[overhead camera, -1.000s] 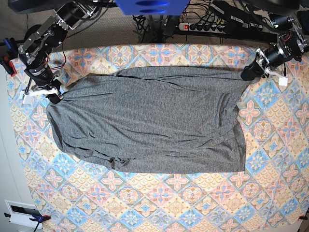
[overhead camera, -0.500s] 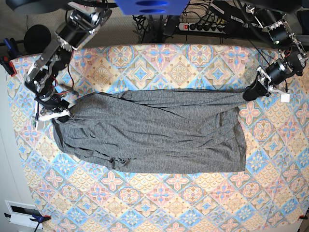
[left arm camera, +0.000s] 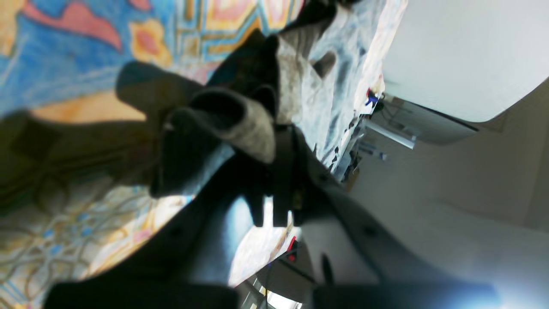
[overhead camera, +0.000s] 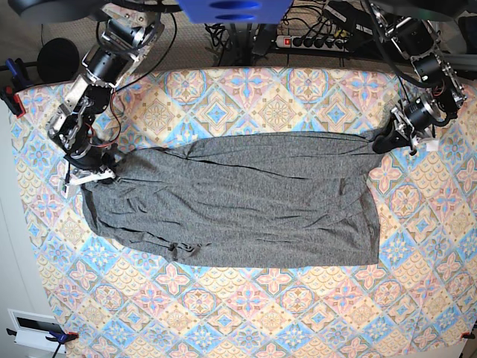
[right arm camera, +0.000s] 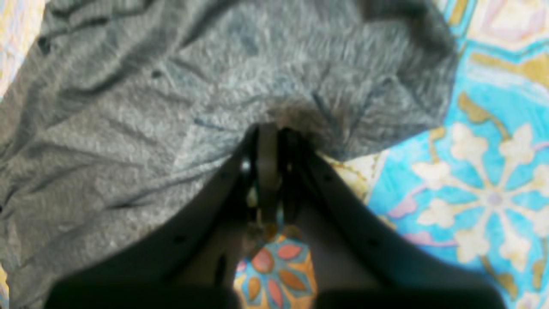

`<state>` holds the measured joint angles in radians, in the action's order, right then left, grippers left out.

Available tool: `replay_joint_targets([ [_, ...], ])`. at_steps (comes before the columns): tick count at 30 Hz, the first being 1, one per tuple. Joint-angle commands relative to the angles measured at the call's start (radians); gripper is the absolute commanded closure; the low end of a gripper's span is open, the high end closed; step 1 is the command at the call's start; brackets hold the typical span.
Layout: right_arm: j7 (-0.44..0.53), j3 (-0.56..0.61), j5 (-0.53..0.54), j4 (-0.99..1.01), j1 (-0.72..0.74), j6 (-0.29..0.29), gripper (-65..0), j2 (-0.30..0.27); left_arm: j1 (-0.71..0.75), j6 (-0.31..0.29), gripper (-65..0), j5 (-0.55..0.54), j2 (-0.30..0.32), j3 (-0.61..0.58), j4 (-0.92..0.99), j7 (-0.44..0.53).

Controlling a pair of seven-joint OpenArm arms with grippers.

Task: Layout the t-shirt on the table in an organized manner, then fold the t-shirt properly
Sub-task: 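Pull both collar corners apart to straighten the collar edge, then lower both held collar corners onto the table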

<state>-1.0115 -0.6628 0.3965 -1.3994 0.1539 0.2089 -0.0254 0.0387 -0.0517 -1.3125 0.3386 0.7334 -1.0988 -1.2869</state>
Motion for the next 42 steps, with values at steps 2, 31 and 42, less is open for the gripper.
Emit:
replay_joint_targets([
  [2, 0.024, 0.002, 0.009, 0.001, 0.016, 0.005, 0.0, -0.018, -0.012, -0.003, 0.0, 0.001, 0.04, 0.002, -0.014, 0.01],
  [31, 0.013, -0.09, 0.103, -0.234, -0.063, 0.008, -27.5, -0.037, 0.054, -0.012, -42.1, 0.032, 0.064, 0.005, -0.016, 0.008],
  [42, -0.076, -0.177, 0.565, 0.145, -0.058, 0.008, -34.0, -0.069, 0.085, -0.012, -42.3, 0.032, 0.064, 0.007, -0.016, 0.011],
])
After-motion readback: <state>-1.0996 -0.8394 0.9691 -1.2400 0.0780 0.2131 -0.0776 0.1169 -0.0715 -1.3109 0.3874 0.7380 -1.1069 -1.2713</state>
